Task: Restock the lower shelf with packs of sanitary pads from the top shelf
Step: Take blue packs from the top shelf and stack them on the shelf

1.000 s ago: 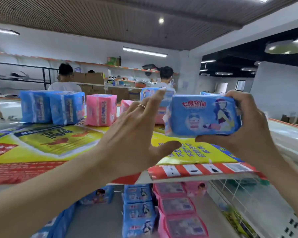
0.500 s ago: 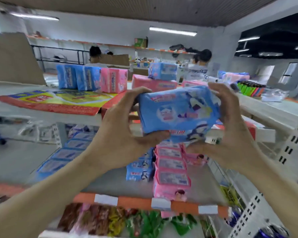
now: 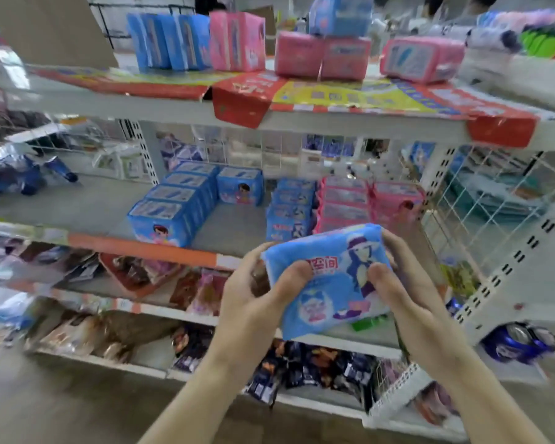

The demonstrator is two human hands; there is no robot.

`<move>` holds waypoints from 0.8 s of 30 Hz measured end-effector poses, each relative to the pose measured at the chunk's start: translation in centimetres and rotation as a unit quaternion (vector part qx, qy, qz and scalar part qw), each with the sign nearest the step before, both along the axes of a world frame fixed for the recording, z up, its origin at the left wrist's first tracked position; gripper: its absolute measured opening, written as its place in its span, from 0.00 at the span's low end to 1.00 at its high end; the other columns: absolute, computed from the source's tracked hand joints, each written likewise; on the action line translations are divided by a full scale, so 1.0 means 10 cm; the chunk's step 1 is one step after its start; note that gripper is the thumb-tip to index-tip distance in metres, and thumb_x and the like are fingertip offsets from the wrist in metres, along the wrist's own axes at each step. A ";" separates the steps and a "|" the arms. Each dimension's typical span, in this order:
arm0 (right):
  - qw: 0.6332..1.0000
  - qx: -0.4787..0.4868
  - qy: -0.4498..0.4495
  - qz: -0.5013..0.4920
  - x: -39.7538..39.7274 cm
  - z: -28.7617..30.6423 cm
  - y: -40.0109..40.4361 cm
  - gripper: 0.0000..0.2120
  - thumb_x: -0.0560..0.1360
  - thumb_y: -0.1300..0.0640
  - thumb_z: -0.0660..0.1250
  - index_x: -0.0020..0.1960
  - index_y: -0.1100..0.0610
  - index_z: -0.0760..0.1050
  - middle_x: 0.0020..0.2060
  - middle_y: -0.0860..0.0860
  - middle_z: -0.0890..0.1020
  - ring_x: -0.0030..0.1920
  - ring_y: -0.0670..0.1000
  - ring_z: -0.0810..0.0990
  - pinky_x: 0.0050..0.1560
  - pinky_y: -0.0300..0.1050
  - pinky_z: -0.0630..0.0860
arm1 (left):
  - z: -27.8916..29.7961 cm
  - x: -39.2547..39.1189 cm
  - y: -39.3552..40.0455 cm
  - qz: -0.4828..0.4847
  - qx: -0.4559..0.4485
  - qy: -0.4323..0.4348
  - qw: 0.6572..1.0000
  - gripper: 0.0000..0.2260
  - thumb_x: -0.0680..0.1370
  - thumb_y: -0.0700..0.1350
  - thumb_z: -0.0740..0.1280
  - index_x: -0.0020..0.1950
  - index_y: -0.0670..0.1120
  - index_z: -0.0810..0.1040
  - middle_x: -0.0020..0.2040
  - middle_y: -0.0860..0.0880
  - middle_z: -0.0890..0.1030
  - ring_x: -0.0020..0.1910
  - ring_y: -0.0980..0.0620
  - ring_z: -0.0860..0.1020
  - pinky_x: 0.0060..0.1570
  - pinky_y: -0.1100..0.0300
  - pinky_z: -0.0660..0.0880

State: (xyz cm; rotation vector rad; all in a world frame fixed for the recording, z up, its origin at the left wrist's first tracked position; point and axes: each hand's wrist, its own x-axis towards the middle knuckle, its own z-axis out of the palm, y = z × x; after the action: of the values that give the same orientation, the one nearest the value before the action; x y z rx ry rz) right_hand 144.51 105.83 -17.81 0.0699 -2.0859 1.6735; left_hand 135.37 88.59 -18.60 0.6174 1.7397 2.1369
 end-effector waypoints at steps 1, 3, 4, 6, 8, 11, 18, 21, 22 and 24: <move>1.000 -0.020 0.003 -0.023 0.00 -0.07 -0.03 0.15 0.78 0.39 0.61 0.63 0.39 0.73 0.51 0.43 0.83 0.50 0.45 0.83 0.45 0.37 0.80 | -0.03 0.01 0.02 -0.010 -0.010 -0.017 1.000 0.19 0.70 0.57 0.75 0.57 0.50 0.81 0.50 0.47 0.86 0.49 0.48 0.86 0.41 0.59 0.81; 0.998 -0.039 0.000 -0.051 -0.01 -0.19 -0.09 0.13 0.77 0.43 0.60 0.61 0.37 0.74 0.50 0.42 0.83 0.50 0.44 0.82 0.45 0.35 0.78 | -0.07 0.00 0.01 -0.024 -0.028 -0.043 0.998 0.22 0.72 0.60 0.76 0.59 0.48 0.80 0.50 0.48 0.87 0.48 0.49 0.86 0.40 0.61 0.81; 0.997 -0.048 -0.007 -0.058 -0.02 -0.24 -0.13 0.13 0.77 0.42 0.61 0.60 0.35 0.75 0.51 0.43 0.83 0.51 0.45 0.83 0.46 0.36 0.79 | -0.10 -0.03 -0.01 -0.032 -0.034 -0.057 0.997 0.22 0.72 0.59 0.74 0.59 0.47 0.80 0.49 0.49 0.87 0.47 0.50 0.86 0.39 0.62 0.80; 0.995 -0.059 -0.029 -0.072 -0.07 -0.33 -0.19 0.17 0.75 0.34 0.64 0.62 0.35 0.74 0.54 0.43 0.83 0.54 0.47 0.83 0.49 0.41 0.80 | -0.17 -0.08 -0.08 -0.052 -0.037 -0.088 0.994 0.22 0.71 0.58 0.68 0.59 0.48 0.79 0.49 0.50 0.87 0.47 0.51 0.86 0.39 0.63 0.80; 0.994 -0.057 -0.055 -0.081 -0.15 -0.41 -0.27 0.29 0.71 0.28 0.66 0.68 0.40 0.71 0.57 0.44 0.82 0.57 0.49 0.82 0.52 0.45 0.80 | -0.26 -0.15 -0.16 -0.062 -0.046 -0.116 0.990 0.23 0.71 0.60 0.66 0.61 0.49 0.78 0.51 0.50 0.86 0.49 0.51 0.85 0.42 0.62 0.80; 0.990 -0.087 -0.058 -0.094 -0.28 -0.47 -0.43 0.33 0.72 0.31 0.67 0.71 0.47 0.69 0.58 0.45 0.82 0.58 0.48 0.82 0.51 0.42 0.80 | -0.38 -0.29 -0.31 -0.058 -0.070 -0.157 0.983 0.24 0.72 0.65 0.71 0.61 0.51 0.78 0.52 0.52 0.86 0.51 0.52 0.85 0.52 0.54 0.81; 0.971 -0.135 -0.107 -0.163 -0.57 -0.56 -0.82 0.22 0.78 0.44 0.67 0.69 0.50 0.69 0.53 0.45 0.84 0.54 0.45 0.83 0.48 0.39 0.79 | -0.54 -0.59 -0.63 -0.074 -0.089 -0.184 0.976 0.21 0.69 0.59 0.75 0.57 0.50 0.79 0.49 0.53 0.87 0.48 0.54 0.85 0.49 0.57 0.79; 0.961 -0.156 -0.172 -0.151 -0.70 -0.60 -0.94 0.22 0.75 0.42 0.63 0.68 0.44 0.68 0.49 0.38 0.84 0.53 0.42 0.83 0.56 0.45 0.79 | -0.50 -0.72 -0.76 -0.044 -0.109 -0.187 0.975 0.18 0.68 0.59 0.68 0.52 0.49 0.81 0.44 0.52 0.87 0.44 0.54 0.85 0.51 0.53 0.80; 0.956 -0.163 -0.194 -0.148 -0.75 -0.60 -0.98 0.22 0.74 0.42 0.61 0.66 0.43 0.68 0.46 0.33 0.84 0.51 0.40 0.84 0.57 0.45 0.79 | -0.50 -0.77 -0.81 -0.039 -0.124 -0.188 0.974 0.17 0.69 0.59 0.68 0.50 0.49 0.82 0.44 0.51 0.87 0.44 0.52 0.85 0.50 0.52 0.80; 0.940 -0.198 -0.223 -0.168 -0.87 -0.59 -1.07 0.12 0.76 0.45 0.60 0.59 0.41 0.74 0.40 0.33 0.84 0.45 0.40 0.85 0.51 0.44 0.81 | -0.50 -0.90 -0.90 -0.040 -0.146 -0.203 0.967 0.17 0.71 0.59 0.69 0.49 0.47 0.83 0.44 0.48 0.87 0.46 0.45 0.85 0.48 0.50 0.80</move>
State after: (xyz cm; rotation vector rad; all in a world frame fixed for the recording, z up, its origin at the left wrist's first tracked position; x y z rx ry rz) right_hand 135.83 95.15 -23.67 -0.8146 -1.8573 1.9730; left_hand 126.39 79.57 -23.62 0.1536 1.7108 1.7495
